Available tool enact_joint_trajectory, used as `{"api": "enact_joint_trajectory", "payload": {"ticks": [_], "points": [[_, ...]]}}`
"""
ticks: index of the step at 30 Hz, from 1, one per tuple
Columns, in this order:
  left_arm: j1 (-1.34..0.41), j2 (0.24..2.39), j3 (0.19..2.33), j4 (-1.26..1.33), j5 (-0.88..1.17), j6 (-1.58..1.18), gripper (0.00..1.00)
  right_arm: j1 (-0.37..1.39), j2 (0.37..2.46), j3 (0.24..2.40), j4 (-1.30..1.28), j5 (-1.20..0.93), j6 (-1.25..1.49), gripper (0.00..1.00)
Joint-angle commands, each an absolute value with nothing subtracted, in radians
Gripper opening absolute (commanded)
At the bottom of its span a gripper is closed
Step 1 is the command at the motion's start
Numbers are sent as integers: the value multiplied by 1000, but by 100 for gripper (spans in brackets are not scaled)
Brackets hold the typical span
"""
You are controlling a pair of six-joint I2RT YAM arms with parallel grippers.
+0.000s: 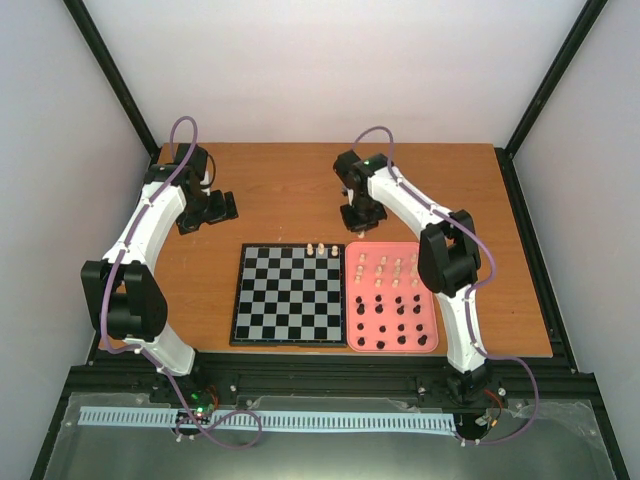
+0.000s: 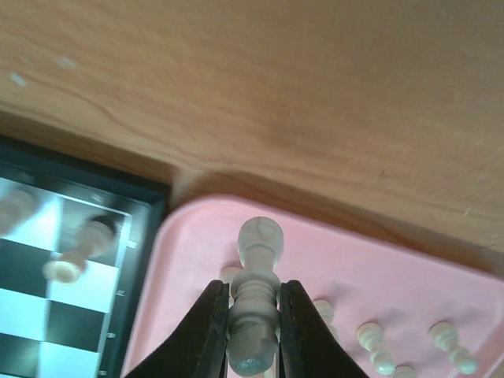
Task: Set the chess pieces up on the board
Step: Pick up the chess piece from the storage box, then place the chess piece on the chessboard.
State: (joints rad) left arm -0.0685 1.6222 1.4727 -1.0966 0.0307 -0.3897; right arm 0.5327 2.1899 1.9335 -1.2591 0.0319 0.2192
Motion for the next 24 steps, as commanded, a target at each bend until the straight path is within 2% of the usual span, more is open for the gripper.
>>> {"api": "enact_joint_trajectory", "payload": {"ticks": [1,12,16,24], "points": [[-71,1610,1491,-1094,33,-401,100,582,2135,2092,-1338,60,229,3],[-71,1589,1464,-1082,41,-411,100,745,2277,2320,-1208,-71,197,3],[-71,1586,1462,-1082,45,-410,100,762,2364,2422,-1244,-110,189,3],[-72,1594,1464,-1078,51,-410,100,801,2439,2437,-1275,-105,149,3]]}}
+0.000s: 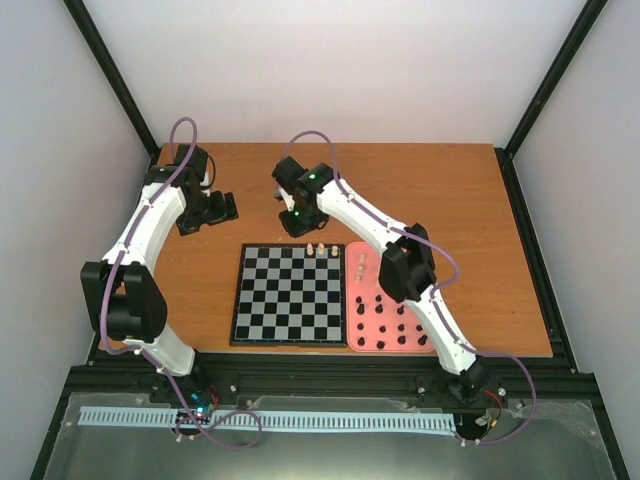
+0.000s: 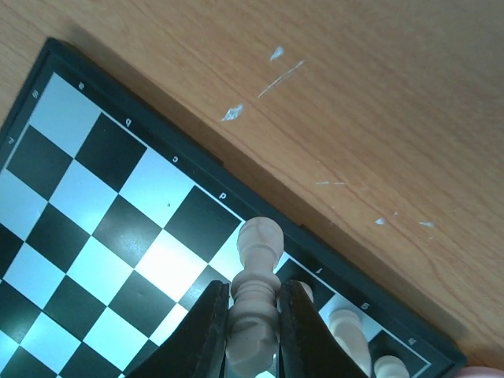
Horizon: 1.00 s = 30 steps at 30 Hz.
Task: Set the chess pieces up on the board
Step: Place the chess piece on the chessboard.
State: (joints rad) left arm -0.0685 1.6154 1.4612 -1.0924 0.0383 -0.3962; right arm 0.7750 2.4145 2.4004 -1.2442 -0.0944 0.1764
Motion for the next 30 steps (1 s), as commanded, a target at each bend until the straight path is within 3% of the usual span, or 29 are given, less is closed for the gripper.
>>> {"api": "enact_joint_trajectory", "payload": {"ticks": [1,30], "points": [[-71,1594,1463,-1077,51,-410,100,801,2446,2437,-1276,-108,147,3],[-71,1603,1451,-1072,58,-408,100,815,2506,2425,-1329,-93,154,6]]}}
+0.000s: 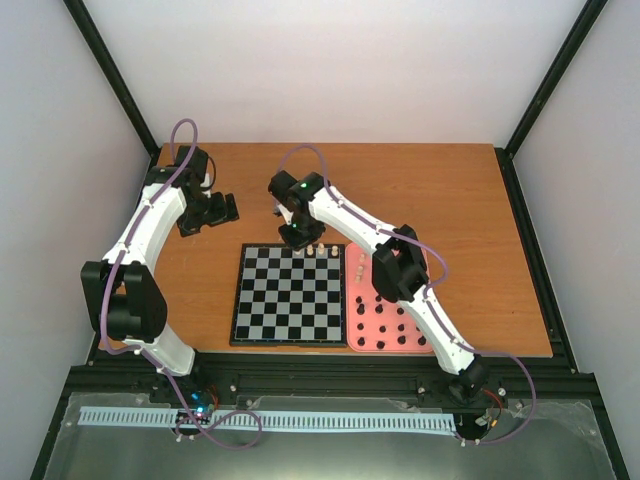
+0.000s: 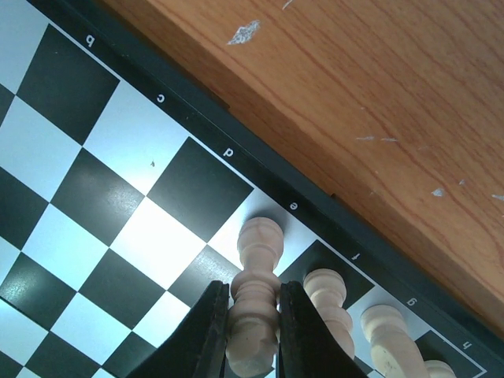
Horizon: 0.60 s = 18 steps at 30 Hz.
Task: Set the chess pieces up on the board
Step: Place the chess piece on the chessboard.
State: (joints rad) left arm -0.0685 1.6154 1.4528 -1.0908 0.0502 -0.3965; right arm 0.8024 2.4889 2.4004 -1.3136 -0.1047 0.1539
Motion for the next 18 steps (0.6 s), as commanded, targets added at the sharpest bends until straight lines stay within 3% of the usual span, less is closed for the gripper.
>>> {"api": "enact_joint_trajectory", "payload": {"ticks": [1,18], "points": [[-71,1605,1452,-1072,58,-408,100,815,2508,2430,-1328,-91,152,6],[-71,1610,1451,-1069,67,-408,100,815,2512,2442,-1327,-97,149,23]]}}
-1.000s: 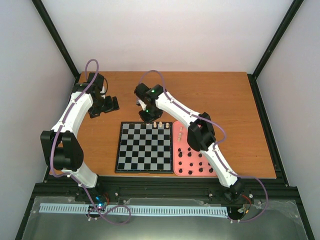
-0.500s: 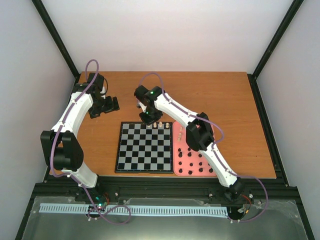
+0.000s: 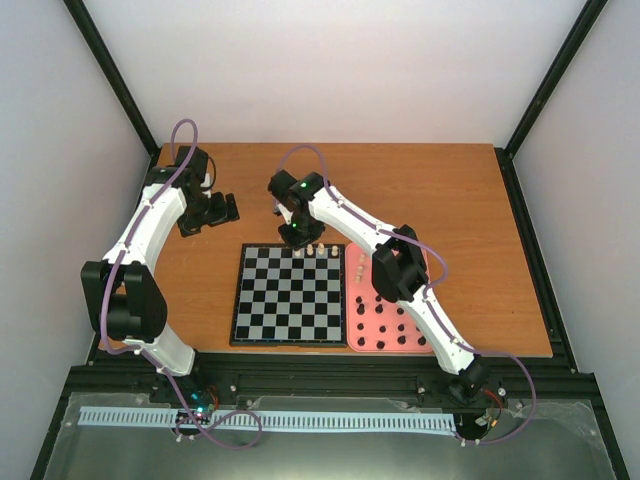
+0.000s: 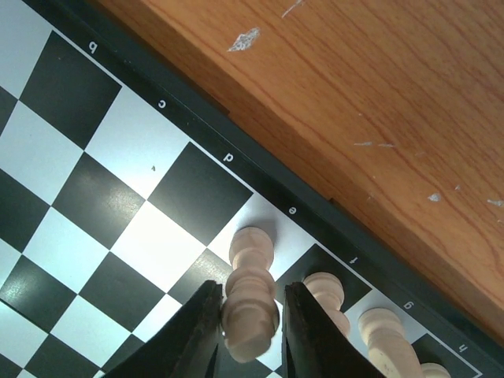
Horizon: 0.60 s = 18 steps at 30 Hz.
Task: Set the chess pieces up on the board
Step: Place the chess piece on the chessboard.
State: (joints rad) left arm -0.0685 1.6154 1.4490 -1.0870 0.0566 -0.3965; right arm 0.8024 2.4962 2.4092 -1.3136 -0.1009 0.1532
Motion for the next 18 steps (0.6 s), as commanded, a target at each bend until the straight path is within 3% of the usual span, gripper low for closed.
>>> {"api": "enact_joint_trajectory", "payload": {"ticks": [1,13,18], "points": [[-72,1609,1452,-1069,67,-408,100,815,2510,2443,-1326,-96,149,24],[-71,1606,1451,-1068,71,-407,100,814,2480,2454,-1310,-84,135,30],[-71,1599,1447,-1068,70,-407,100,815,2437,2455,-1274,-70,119,52]]}}
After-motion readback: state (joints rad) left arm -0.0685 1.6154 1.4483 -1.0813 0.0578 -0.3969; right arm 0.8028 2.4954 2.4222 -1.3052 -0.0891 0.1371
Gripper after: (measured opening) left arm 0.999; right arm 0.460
